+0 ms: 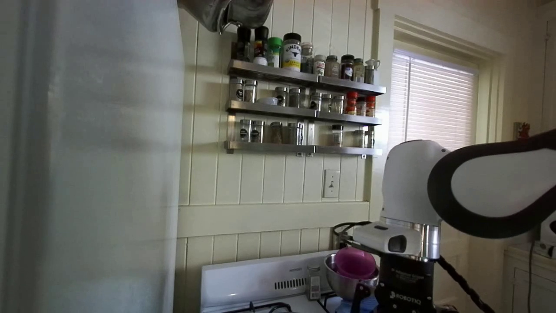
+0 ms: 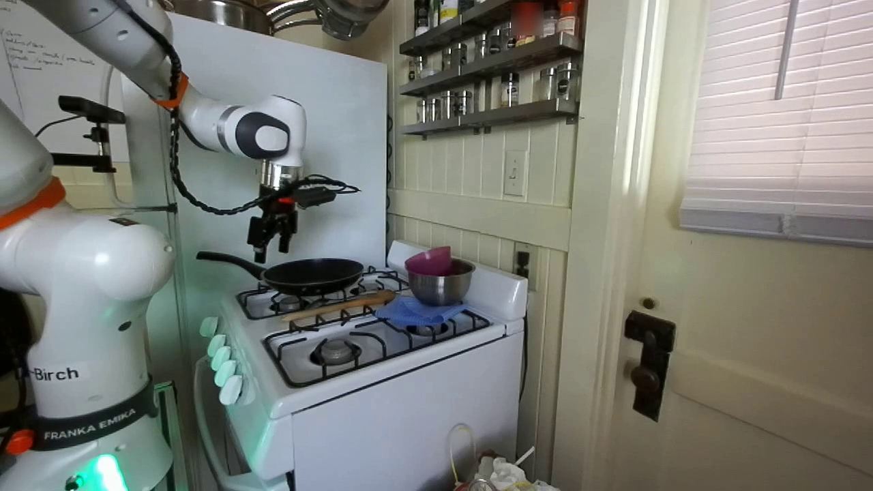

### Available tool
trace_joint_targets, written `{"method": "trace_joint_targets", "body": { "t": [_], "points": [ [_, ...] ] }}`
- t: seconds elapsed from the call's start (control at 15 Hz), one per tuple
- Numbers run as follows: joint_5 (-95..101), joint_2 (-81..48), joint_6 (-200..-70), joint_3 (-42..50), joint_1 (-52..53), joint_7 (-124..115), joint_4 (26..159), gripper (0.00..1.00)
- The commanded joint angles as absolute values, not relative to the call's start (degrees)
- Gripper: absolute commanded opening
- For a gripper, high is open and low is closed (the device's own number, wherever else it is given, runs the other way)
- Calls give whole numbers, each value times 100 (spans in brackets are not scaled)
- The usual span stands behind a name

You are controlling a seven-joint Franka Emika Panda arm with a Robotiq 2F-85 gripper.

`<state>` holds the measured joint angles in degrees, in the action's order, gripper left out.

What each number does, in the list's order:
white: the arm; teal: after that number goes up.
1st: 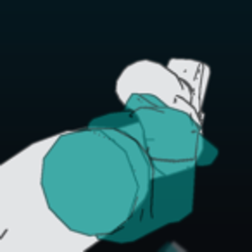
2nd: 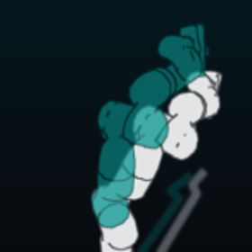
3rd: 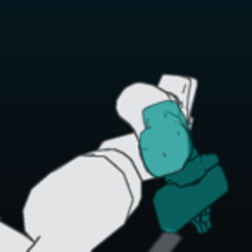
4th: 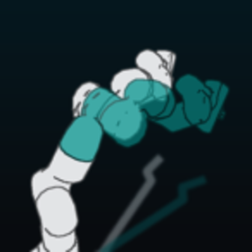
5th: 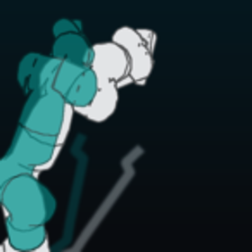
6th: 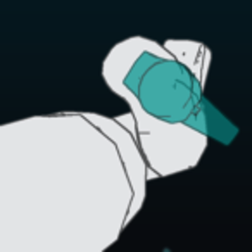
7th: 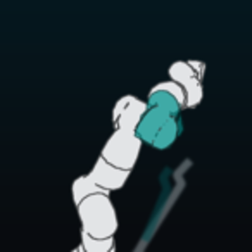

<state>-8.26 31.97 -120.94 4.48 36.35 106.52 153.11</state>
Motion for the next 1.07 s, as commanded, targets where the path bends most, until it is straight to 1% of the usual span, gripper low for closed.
{"method": "trace_joint_targets", "body": {
  "t": [0.0, 0.4, 0.6, 0.87, 1.0],
  "points": [
    [-744, 2534, -12295, 23, 3284, 10967, 15189, 100],
    [-1007, 2002, -14116, -486, 2834, 10502, 15427, 100],
    [-1018, 1856, -14333, -562, 2783, 10535, 15430, 100],
    [-932, 1985, -14244, -612, 2642, 10549, 15529, 100],
    [-1004, 1981, -14444, -629, 2607, 10482, 15580, 100]
  ]
}}
